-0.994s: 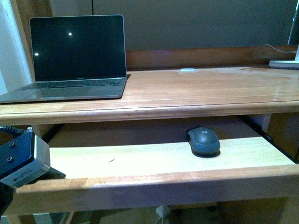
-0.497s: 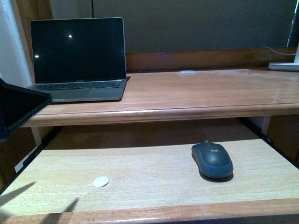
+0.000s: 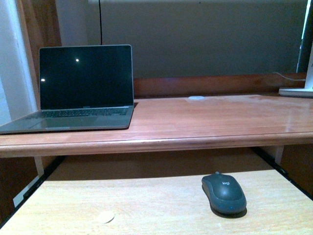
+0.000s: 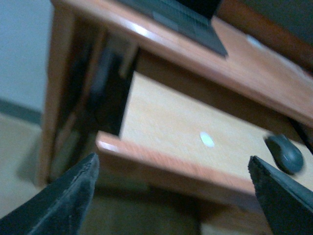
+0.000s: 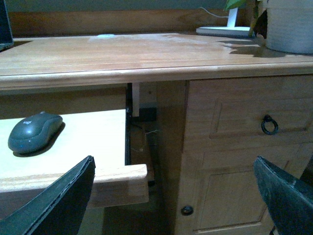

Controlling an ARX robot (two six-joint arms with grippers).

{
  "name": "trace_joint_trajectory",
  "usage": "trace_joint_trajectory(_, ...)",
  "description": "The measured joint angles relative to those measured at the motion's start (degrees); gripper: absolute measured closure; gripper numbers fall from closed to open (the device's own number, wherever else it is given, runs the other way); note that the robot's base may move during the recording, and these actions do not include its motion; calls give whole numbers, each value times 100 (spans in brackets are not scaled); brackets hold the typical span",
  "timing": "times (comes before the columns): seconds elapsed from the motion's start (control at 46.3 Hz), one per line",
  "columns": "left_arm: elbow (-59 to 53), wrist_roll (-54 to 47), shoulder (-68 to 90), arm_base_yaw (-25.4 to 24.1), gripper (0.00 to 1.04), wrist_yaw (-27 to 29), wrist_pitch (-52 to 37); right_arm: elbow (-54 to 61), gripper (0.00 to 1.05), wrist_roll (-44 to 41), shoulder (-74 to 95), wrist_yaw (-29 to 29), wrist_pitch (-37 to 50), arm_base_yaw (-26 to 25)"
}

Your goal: Place mouse

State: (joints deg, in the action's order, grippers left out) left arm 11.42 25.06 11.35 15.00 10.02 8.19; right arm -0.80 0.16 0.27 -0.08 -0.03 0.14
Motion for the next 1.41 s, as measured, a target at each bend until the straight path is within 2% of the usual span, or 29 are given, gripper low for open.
trace_joint_trajectory(0.065,-433,-942,-411,-15,27,389,-734,0,7,0,0,4,0,0)
trace_joint_trajectory(0.173,-645,-1832,-584,-192,44,201,-846,0,7,0,0,4,0,0)
trace_joint_trajectory(0.281,-737,-2190,-682,-457,62,-9,-846,0,7,0,0,4,0,0)
trace_joint_trajectory(0.303,-750,-2240,-697,-503,65,-68,-846,-9,7,24,11,-61,-15,-17)
trace_joint_trajectory(0.346,-769,-2319,-774,-820,75,-544,-809,-144,7,603,260,-844,-396,-214)
trace_joint_trajectory(0.389,-793,-2376,-824,-1235,85,-922,-807,-227,7,1213,730,-1161,-153,-254)
trace_joint_trajectory(0.497,-822,-2393,-872,-1451,103,-968,-807,-348,7,1543,1545,-885,833,-227)
trace_joint_trajectory(0.627,-1071,-2424,-1078,-1467,102,-999,-811,-695,7,1611,2804,-413,2197,42)
trace_joint_trajectory(0.757,-1097,-2435,-1099,-1469,102,-999,-809,-1062,7,1497,4072,59,3139,741)
trace_joint_trajectory(0.908,-1097,-2441,-1099,-1469,102,-999,-809,-1705,7,1228,5525,358,3646,1814)
trace_joint_trajectory(1.102,-1097,-2441,-1102,-1469,102,-999,-809,-2328,7,765,6631,605,3803,2723)
trace_joint_trajectory(1.254,-1097,-2441,-1102,-1469,82,-999,-809,-2625,7,407,7316,890,3897,3279)
trace_joint_trajectory(1.405,-1097,-2441,-1102,-1469,56,-1001,-809,-2979,7,160,7945,1233,3864,3582)
